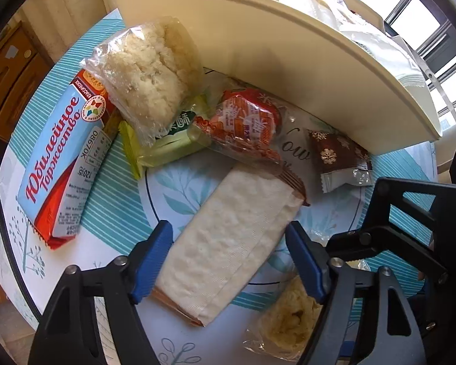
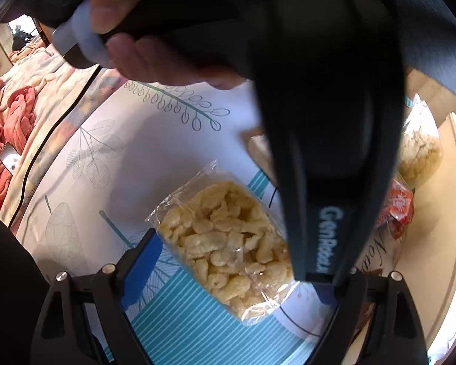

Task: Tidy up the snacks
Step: 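Grasp the beige wafer bar with the left gripper while the right approaches the puffed-snack bag, then lift the wafer bar with the left gripper while the right grasps the puffed-snack bag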

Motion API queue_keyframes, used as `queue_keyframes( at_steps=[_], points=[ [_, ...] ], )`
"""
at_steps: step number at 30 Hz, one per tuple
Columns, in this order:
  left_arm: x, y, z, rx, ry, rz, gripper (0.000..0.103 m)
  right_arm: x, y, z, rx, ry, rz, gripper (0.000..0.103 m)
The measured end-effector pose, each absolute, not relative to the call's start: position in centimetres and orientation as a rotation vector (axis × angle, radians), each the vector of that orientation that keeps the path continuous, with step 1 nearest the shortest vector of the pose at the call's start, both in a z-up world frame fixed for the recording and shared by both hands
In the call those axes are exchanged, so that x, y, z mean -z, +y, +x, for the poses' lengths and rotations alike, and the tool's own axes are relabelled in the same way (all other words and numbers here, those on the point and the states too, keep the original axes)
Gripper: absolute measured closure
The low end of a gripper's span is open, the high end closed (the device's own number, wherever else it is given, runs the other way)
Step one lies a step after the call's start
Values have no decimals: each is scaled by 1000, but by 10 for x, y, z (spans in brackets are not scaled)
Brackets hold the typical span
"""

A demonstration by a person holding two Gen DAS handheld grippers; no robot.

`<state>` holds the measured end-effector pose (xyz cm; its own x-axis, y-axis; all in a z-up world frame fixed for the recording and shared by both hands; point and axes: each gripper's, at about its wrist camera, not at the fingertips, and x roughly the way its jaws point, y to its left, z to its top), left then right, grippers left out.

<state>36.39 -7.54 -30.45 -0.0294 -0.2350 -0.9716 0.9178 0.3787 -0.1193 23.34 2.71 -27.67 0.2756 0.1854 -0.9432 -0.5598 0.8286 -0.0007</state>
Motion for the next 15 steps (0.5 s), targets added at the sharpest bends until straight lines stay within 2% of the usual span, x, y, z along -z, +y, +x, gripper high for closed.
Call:
queue_keyframes(
  at_steps=[4,8,9,10,15],
  points=[
    [302,-62,359,1047,1269,669,39,276,27,229,-492,1231,-361,18],
    [302,-44,356,1017,1297,596,44,277,26,223,-459,1268,-336,19],
    [301,-39,355,1009,1301,573,50,277,25,221,-448,1280,-329,19],
    [300,-32,357,994,1316,527,60,276,22,221,-439,1289,-323,20],
    [305,-4,359,934,1383,361,70,277,18,216,-370,1344,-275,20]
  ],
)
